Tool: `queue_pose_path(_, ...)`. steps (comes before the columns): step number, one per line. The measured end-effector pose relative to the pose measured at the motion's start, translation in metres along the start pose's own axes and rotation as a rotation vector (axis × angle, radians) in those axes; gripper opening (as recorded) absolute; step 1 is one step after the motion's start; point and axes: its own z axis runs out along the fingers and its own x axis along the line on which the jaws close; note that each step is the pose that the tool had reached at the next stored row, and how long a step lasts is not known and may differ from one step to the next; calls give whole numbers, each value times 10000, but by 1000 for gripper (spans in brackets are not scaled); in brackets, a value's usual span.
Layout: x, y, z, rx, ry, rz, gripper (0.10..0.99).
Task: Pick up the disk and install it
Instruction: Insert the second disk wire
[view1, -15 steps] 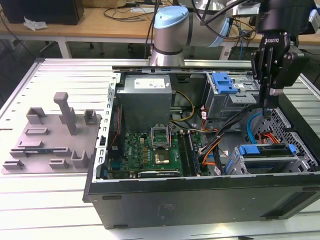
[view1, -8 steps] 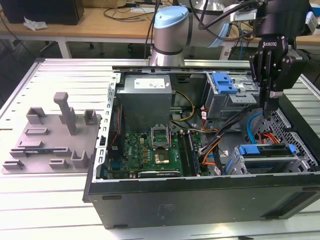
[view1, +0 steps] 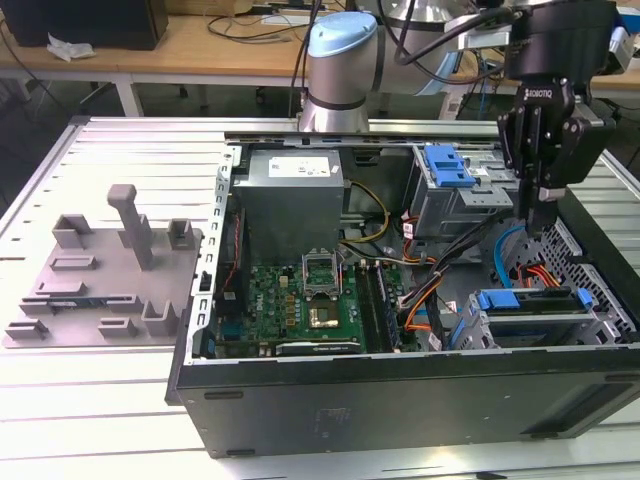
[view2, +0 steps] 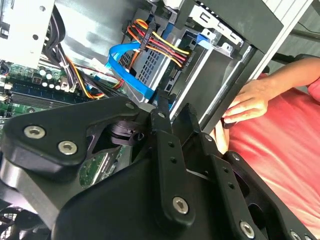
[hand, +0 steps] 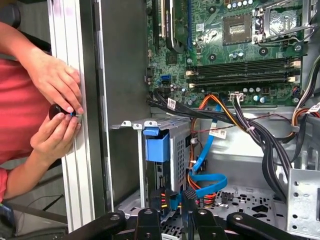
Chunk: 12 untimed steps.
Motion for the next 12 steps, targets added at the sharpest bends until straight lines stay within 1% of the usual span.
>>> queue_pose_path(1,0,0,5,2,-29,4,306)
queue_pose_path(2,11,2,17,2,-93,14,306)
queue_pose_path(3,26,4,27,0,-123,18,306)
queue_pose_path(6,35,3,38,0,-142,18,306)
queue_pose_path(12,27,5,58,0,-140,17,306)
